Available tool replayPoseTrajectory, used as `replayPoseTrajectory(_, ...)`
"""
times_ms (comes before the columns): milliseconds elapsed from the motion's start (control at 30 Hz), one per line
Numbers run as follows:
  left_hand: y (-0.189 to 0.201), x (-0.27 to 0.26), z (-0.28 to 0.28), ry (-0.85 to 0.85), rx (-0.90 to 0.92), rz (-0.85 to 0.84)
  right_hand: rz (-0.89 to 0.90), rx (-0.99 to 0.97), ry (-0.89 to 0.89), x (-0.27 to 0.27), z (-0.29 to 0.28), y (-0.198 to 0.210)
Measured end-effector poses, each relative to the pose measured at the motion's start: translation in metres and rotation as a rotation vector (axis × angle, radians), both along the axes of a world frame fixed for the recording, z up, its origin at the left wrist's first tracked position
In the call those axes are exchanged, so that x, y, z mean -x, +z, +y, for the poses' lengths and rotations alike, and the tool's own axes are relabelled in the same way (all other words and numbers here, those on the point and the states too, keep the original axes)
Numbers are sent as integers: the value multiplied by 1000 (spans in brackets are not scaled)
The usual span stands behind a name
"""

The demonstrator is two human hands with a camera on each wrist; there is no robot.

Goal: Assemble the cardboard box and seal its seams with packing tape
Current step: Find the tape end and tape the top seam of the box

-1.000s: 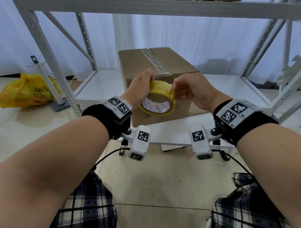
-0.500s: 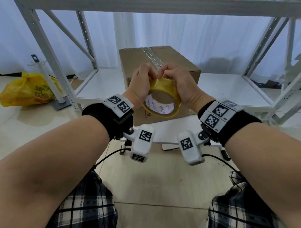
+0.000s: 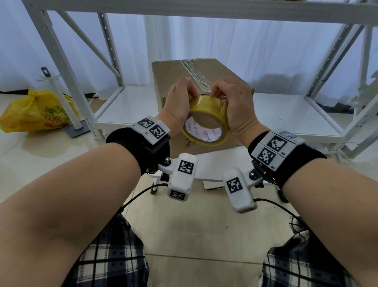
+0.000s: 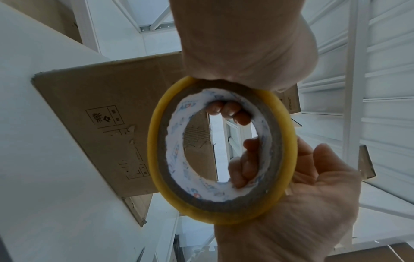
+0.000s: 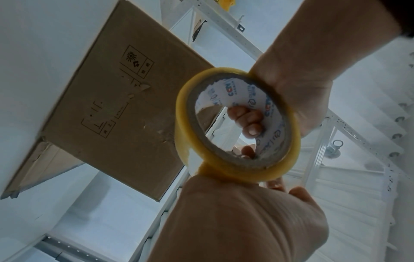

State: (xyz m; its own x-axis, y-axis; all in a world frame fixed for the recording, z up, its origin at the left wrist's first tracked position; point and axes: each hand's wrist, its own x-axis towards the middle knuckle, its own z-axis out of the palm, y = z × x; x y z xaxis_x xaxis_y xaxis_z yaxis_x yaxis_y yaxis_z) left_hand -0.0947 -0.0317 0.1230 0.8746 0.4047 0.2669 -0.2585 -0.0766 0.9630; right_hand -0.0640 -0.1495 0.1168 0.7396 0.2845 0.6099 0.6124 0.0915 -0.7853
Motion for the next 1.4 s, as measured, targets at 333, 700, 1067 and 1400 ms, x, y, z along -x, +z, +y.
replayPoseTrajectory(333,3,6,9,-152,-152,21,197,64,9,-4,-8,16)
replayPoseTrajectory(700,-4,6,20,-117,-564,-97,481,393,361,-16,-26,11)
replayPoseTrajectory(1067,-5,2,18,-37,-268,-84,535,327,467,-25,-34,7)
replayPoseTrajectory(1400,1,-3,20,-47,51,23,593,175,460,-31,-29,8)
